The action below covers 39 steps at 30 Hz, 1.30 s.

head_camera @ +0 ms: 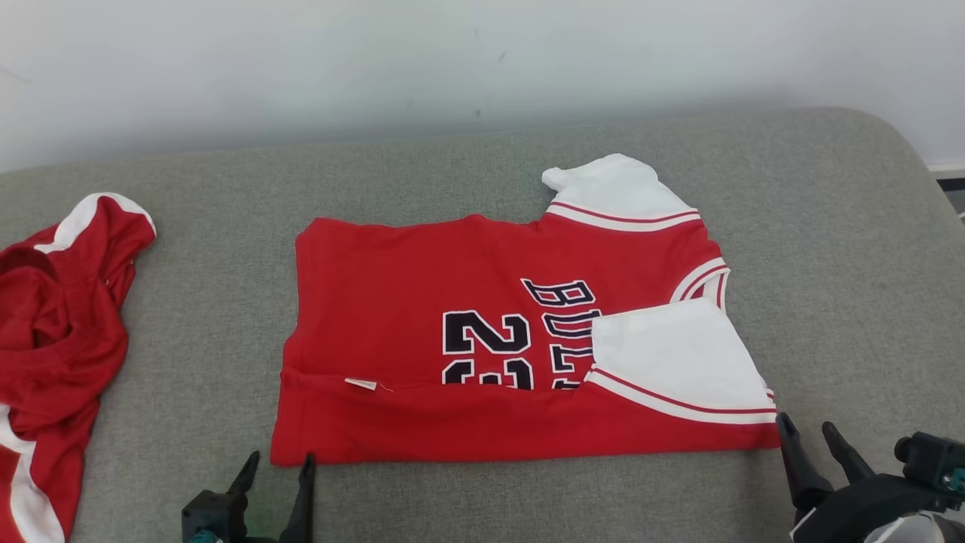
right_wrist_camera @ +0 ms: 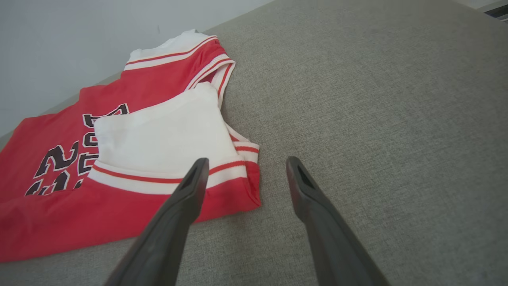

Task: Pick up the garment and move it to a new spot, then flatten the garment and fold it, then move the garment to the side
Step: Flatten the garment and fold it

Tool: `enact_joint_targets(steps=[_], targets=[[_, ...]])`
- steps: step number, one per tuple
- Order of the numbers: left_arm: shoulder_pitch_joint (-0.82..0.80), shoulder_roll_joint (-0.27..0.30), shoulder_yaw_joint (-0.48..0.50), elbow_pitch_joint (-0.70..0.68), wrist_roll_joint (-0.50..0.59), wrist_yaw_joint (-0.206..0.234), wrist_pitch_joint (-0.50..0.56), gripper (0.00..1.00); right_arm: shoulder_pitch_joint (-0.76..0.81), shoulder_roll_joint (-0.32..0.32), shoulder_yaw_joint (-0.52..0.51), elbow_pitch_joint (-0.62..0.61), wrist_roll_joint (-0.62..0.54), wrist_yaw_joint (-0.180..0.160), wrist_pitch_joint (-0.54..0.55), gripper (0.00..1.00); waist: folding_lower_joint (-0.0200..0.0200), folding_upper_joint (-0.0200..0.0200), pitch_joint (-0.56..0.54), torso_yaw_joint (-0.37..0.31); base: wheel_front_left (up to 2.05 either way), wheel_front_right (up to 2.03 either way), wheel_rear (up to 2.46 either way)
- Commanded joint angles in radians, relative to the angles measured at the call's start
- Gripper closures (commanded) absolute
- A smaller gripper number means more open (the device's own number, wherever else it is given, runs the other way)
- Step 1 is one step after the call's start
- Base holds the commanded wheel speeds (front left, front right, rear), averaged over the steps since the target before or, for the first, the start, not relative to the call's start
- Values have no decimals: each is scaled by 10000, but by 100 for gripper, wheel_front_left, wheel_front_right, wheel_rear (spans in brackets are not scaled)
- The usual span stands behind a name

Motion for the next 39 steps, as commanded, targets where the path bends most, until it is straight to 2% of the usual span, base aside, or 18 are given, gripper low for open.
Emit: enact_joint_targets(steps=[1,13,14,15,16,17,21,27,34,39], targets=[[-134,73,80,121,-106,56,-28,0,-185,52,69,143,-101,5,6,0,1,0,96,-57,0,0,0],[-543,21,96,620,-211,-69,-113,0,-985,269,510,1504,40,5,-102,0,1,0,432,-85,0,0,0],[-602,7,93,673,-217,-78,-121,0,-1064,283,539,1658,111,5,-53,49,1,0,468,-89,0,0,0],[-672,-19,94,747,-252,-83,-104,0,-1135,294,559,1804,147,5,-26,63,1,0,492,-90,0,0,0],[-758,-49,93,820,-257,-99,-107,61,-1217,293,584,1916,179,5,-50,100,1,0,519,-82,0,0,0],[-803,-56,68,919,-268,-164,-98,100,-1298,321,606,2032,210,5,-82,100,1,0,533,-77,0,0,0],[-883,-107,-49,1154,-231,-244,-118,100,-1530,364,731,2310,330,5,-315,100,1,0,486,-84,0,0,0],[-311,-263,-142,726,-209,-173,-179,100,-1156,111,613,2176,537,4,-696,100,1,0,-76,5,0,0,0],[863,-350,-298,-209,-248,-2,-178,100,239,-235,-113,1174,569,-1,-389,100,1,0,-782,272,0,0,0],[1500,-417,-344,-548,-402,146,-165,100,1354,-78,-760,142,342,-1,243,100,1,0,-968,358,0,0,0]])
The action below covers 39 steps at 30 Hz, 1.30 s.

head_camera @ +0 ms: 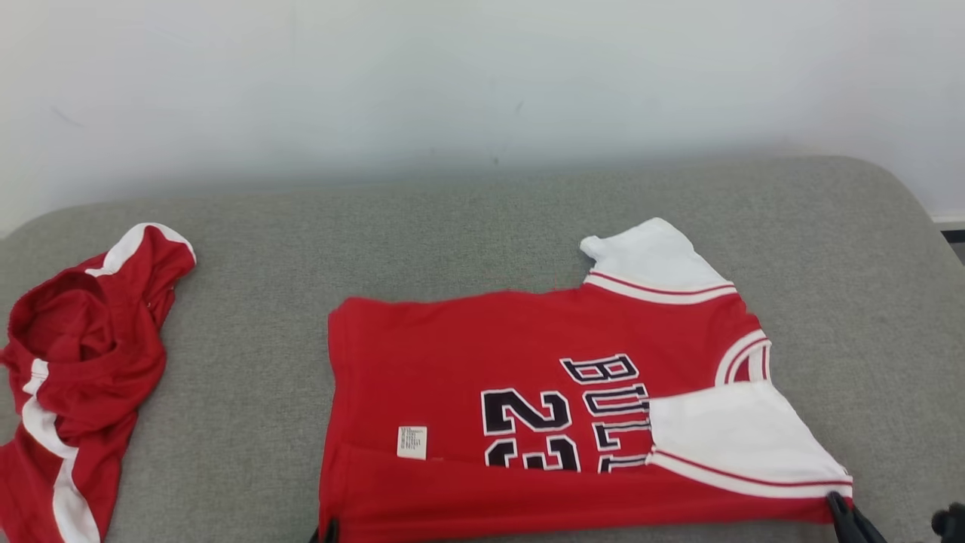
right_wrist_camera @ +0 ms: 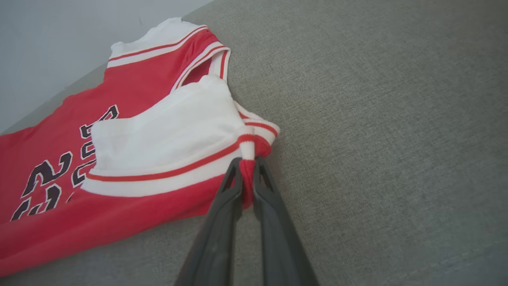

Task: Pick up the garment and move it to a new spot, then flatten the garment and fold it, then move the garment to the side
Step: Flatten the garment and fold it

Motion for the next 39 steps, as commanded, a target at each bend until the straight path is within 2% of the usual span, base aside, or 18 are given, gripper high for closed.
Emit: enact_joint_targets(steps=[1,8,17,18,19,20,21,24,32,39], targets=[[312,76,-3,1,-69,94,-24,100,474,92,-271,-395,-139,-12,252,100,1,1,-148,127,0,0,0],[743,3,-55,15,-190,166,-29,100,1486,590,-890,-1464,-527,-11,1161,100,1,1,-248,135,0,0,0],[792,-54,-39,249,-298,128,-43,100,1848,1045,-1195,-1878,-914,-11,1588,100,1,1,-353,181,0,0,0],[773,-65,-26,282,-309,140,-45,100,1849,1057,-1225,-1909,-1019,-11,1517,64,1,1,-362,189,0,0,0],[748,-62,-24,303,-271,162,-47,78,1850,1101,-1260,-1937,-1077,-11,1428,37,1,1,-369,197,0,0,0],[725,-72,0,284,-229,180,-51,18,1854,1158,-1286,-1935,-1112,-11,1370,0,1,1,-374,206,0,0,0],[706,-86,25,251,-193,185,-53,0,1832,1192,-1317,-1976,-1178,-11,1283,0,1,1,-380,214,0,0,0],[676,-93,140,33,-15,256,-59,0,1751,1320,-1381,-2188,-1367,-11,981,0,1,1,-410,237,0,0,0],[865,-126,813,-1699,937,597,-54,0,1072,1342,-900,-2768,-2178,-11,25,0,1,1,-488,298,0,0,0],[970,-180,1281,-2670,1556,661,-54,0,675,1354,-427,-2926,-3007,-11,-1186,0,1,1,-567,397,0,0,0]])
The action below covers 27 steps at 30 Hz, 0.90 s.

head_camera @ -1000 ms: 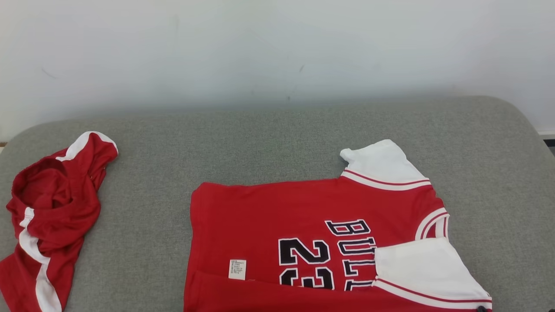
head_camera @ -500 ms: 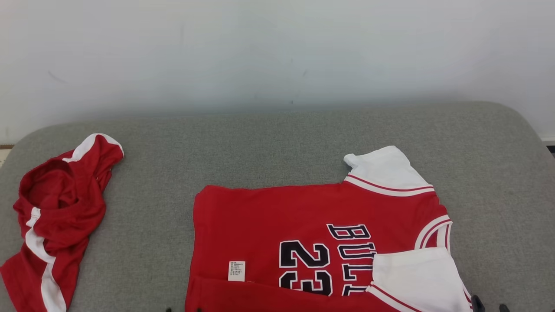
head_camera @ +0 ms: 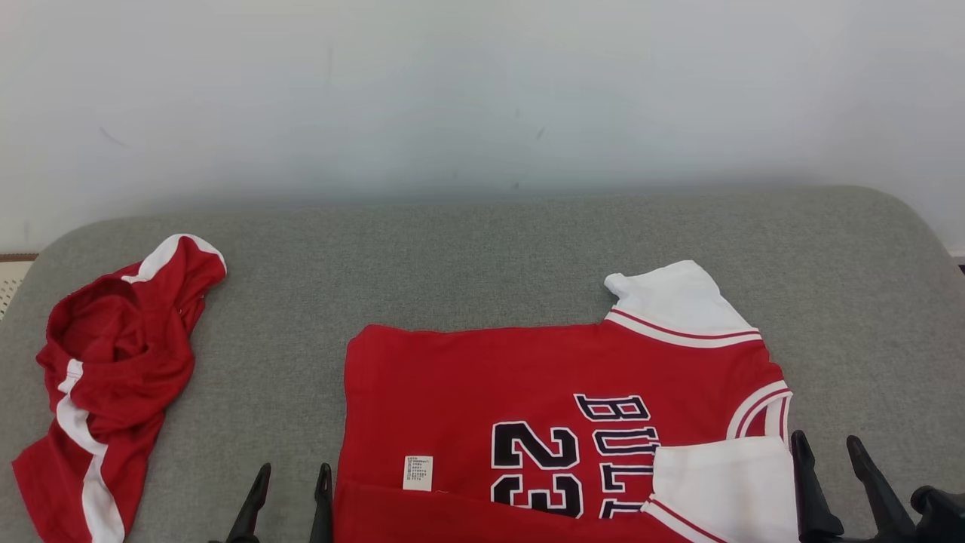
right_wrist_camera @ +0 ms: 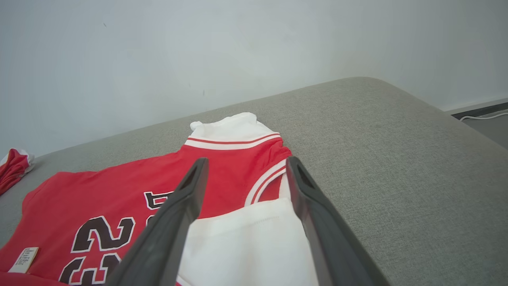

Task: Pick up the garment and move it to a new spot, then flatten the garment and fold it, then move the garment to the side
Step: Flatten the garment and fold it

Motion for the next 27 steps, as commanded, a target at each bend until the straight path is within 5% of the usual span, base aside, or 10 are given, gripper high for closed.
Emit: enact_joint_targets(steps=[1,19,27], targets=[[160,-12,107,-114,139,41,-39,0,-117,38,-3,-60,-228,-9,-287,0,0,0,-16,33,0,0,0],[-251,56,730,129,323,-412,-40,0,46,496,-287,165,-856,-9,-956,0,0,0,107,-24,0,0,0],[-2010,512,528,889,-282,-1761,776,0,-1261,307,44,599,-708,-9,-732,0,0,0,713,-428,0,0,0]])
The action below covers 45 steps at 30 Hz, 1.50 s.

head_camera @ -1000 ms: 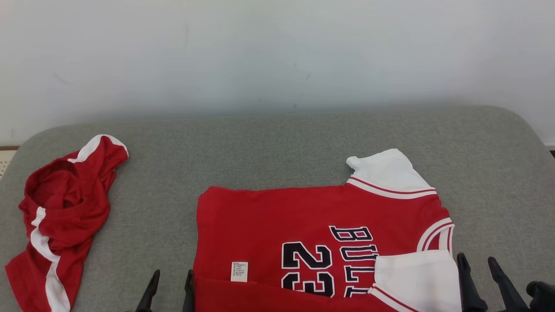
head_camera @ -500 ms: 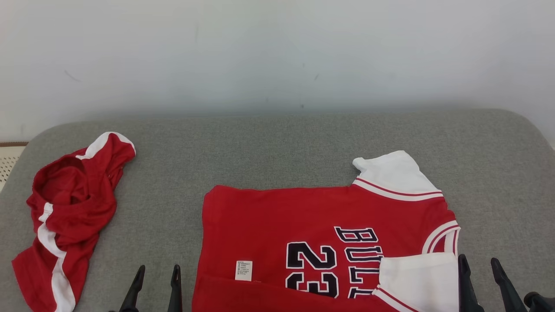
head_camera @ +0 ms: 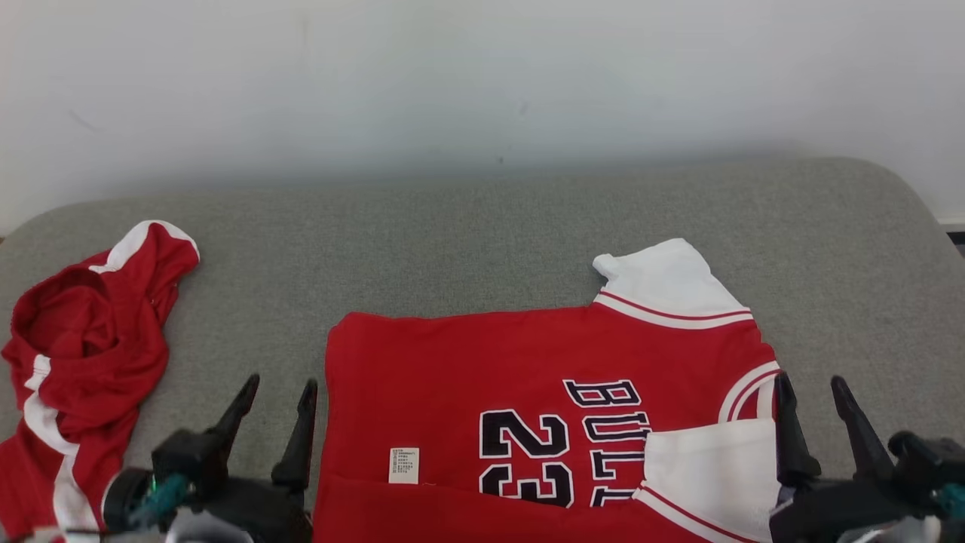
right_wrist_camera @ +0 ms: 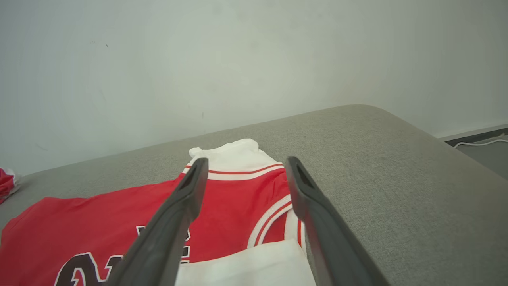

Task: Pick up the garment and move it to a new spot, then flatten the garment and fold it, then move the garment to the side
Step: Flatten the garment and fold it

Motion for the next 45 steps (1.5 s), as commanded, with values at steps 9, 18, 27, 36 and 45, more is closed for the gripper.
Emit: enact_joint_targets(steps=[9,18,27,36,45], targets=[[-2928,458,39,1433,-845,-1070,1986,0,-3073,-559,733,1517,298,-7,-61,0,-1,0,1756,-798,0,0,0],[-4633,749,-23,3249,-1342,-1361,3145,0,-5472,-654,1618,3404,668,-7,-737,0,-1,0,2533,-1242,0,0,0],[-4977,707,-140,4538,-1527,-1421,2994,0,-5987,-625,2141,4593,1030,-7,-1225,0,-1,0,2490,-1302,0,0,0],[-5109,507,-165,4936,-1968,-1512,3132,51,-6290,-705,2314,5083,1262,-9,-1364,0,-1,0,2519,-1336,0,0,0],[-5333,517,-437,4660,-1811,-1518,2532,100,-6643,-881,2465,5769,1376,-7,-1294,0,-1,0,2479,-1072,0,0,0]])
